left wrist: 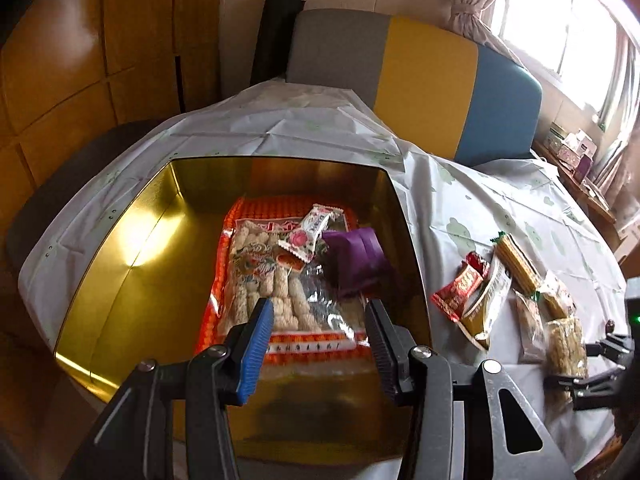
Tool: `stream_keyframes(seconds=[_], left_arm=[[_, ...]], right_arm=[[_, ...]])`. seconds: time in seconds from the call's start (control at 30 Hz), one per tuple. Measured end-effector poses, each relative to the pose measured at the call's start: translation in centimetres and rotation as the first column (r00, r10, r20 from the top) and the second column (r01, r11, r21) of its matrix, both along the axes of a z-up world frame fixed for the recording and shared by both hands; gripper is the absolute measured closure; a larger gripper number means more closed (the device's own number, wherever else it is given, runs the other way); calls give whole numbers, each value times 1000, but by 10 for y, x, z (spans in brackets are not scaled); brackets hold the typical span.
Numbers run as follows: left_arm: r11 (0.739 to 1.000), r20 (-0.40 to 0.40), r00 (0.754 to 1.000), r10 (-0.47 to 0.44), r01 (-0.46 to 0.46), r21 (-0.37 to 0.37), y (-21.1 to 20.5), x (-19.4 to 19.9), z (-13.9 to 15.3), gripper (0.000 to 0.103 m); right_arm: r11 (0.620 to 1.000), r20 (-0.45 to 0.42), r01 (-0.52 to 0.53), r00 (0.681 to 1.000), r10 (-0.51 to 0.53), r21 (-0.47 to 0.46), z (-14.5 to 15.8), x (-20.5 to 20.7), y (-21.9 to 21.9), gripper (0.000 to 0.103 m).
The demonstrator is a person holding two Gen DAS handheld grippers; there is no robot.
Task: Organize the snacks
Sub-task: 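Drop the pink bar and rice-cracker bag into the gold box with both grippers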
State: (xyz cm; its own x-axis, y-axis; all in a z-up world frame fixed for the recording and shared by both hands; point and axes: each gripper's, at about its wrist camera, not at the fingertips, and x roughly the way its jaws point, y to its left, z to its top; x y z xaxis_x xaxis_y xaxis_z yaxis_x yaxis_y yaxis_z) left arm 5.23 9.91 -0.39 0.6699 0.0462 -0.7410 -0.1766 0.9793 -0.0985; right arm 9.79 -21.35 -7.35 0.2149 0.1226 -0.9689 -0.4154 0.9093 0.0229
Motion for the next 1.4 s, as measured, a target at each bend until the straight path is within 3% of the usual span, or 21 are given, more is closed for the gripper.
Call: stream_keyframes(seconds=[0.27,0.53,0.73,0.93,1.03,1.13,1.27,1.4], left_arm=[[1000,-6,999,32,-32,0,10,-14,-2,55],[994,6,995,101,-101,-37,34,-20,0,55],[977,43,976,213,-212,-30,68,-29,11,55],[945,67,942,328,-326,-39,109,-39,16,55],[930,66,928,366,-363,-55,123,-43,15,55],[925,56,924,379,-375,-64,128,-43,11,55],[928,52,928,370,-366,-66,127,-42,9,55],[937,55,936,347,-345,-54,118,-40,9,55]], right_arm=[[1000,12,10,1000,-10,-16,10,-6,3,23],[996,97,-9,995,0,94,54,-13,24,23],[970,191,-127,978,87,207,95,-5,87,23],[909,266,-286,941,207,303,126,1,181,23],[890,263,-329,932,251,317,123,7,225,22],[890,203,-360,928,312,280,99,9,260,22],[906,157,-380,922,354,189,68,5,274,22],[899,140,-371,927,347,233,63,5,270,16]])
